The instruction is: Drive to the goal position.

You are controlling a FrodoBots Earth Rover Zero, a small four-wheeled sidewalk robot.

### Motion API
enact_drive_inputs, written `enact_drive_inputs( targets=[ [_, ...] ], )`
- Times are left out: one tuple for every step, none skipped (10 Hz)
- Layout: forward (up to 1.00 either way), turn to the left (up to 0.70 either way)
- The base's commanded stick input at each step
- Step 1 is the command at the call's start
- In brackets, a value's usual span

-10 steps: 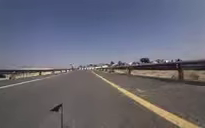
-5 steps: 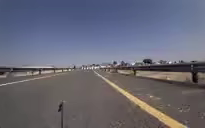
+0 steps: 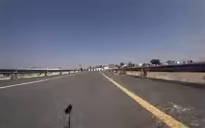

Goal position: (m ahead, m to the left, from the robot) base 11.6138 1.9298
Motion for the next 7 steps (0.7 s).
enact_drive_inputs(
  targets=[
    [1.00, 0.37],
    [1.00, 0.31],
    [1.00, 0.21],
    [1.00, 0.00],
    [1.00, 0.00],
    [1.00, 0.00],
    [1.00, 0.00]
  ],
)
